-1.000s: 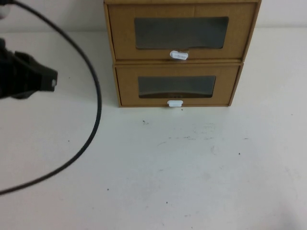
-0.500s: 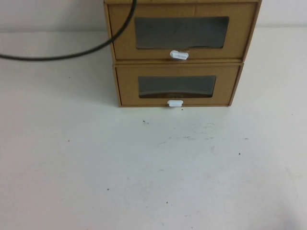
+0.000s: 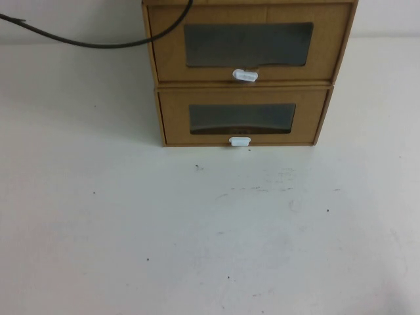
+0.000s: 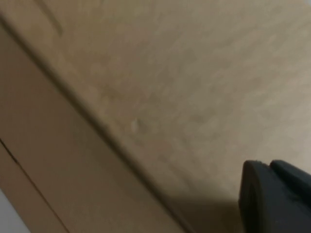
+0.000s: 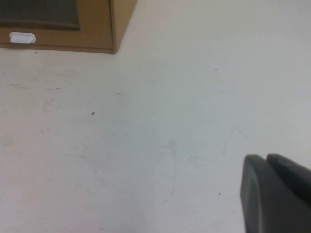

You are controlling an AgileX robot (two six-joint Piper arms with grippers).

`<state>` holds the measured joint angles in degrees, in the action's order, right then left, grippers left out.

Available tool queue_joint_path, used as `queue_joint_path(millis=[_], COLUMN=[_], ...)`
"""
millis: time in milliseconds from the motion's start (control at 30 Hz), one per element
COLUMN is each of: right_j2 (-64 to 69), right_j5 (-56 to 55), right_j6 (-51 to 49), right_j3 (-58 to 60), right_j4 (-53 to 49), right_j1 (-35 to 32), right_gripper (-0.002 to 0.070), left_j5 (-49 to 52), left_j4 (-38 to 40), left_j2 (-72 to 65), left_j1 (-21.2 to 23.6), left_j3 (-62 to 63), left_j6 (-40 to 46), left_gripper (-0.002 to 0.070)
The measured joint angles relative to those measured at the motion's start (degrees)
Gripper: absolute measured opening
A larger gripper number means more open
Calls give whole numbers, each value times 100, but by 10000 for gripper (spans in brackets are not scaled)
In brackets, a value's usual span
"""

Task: Open the shoe box
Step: 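Pull the top drawer of the cardboard box fully open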

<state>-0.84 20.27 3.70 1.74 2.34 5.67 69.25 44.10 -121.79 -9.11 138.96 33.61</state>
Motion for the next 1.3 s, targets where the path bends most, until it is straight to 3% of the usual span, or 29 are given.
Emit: queue_joint_path(millis=[967, 1067, 1300], right_j2=[0, 0, 0], right_j5=[-72, -800, -2708], right_j6=[0, 0, 0], right_j3=[0, 0, 0], right_j4=[216, 750, 3360], right_j1=[0, 0, 0], right_gripper=[-19, -19, -19], left_j5=[-8, 1, 13], left_j4=[113, 127, 150], left_j2=[-167, -167, -171], left_j1=[0, 0, 0], left_j3=[60, 60, 60], left_j6=[-287, -305, -314], left_gripper=[-4, -4, -4])
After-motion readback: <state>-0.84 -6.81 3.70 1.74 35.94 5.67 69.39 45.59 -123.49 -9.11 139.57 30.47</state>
